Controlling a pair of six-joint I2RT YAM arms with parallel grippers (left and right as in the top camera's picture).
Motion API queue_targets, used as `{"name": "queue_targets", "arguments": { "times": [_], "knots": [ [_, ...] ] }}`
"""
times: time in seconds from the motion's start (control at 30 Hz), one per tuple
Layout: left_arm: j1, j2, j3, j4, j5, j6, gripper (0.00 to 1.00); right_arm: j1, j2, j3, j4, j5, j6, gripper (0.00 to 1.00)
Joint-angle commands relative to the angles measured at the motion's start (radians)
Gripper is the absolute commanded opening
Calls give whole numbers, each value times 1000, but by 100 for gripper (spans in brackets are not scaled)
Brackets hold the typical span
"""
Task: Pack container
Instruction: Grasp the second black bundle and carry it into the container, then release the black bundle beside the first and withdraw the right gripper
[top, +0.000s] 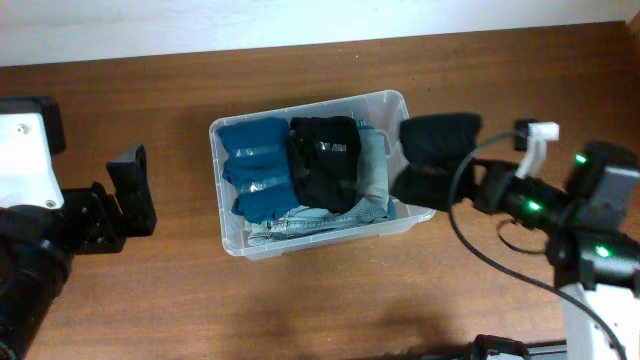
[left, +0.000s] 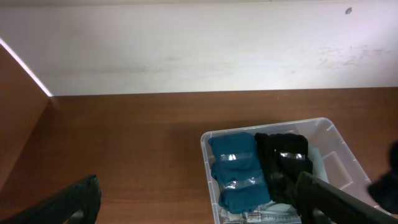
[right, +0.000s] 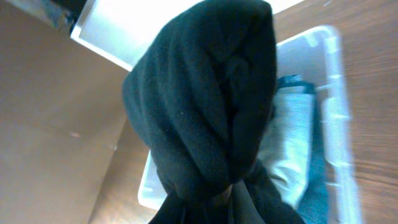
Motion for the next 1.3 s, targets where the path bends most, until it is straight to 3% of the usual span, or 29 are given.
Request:
{"name": "queue_targets", "arguments": {
  "times": [0.0,0.2,0.27,0.37,0.47,0.5,1.03,1.27],
  "knots": [
    [6,-2,5,0,-8,-13,100,134,115,6,76,142,75,7],
    [6,-2,5,0,-8,-13,100,262,397,6,272,226,99,8],
    [6,-2,5,0,-8,-13,99,278,464,8,287,297,122,47],
    [6,-2,5,0,-8,-13,99,282,529,14,289,305,123,69],
    [6,-2,5,0,-8,-13,99,281,503,31,250,303,123,94],
    [6,-2,5,0,-8,-13,99,281,481,43,231,305,122,98],
    [6,-2,5,0,-8,-13,99,282,37,298,-356,341,-130,98],
    [6,-2,5,0,-8,-13,99,281,-100,298,-523,581,-200,98]
  ]
}}
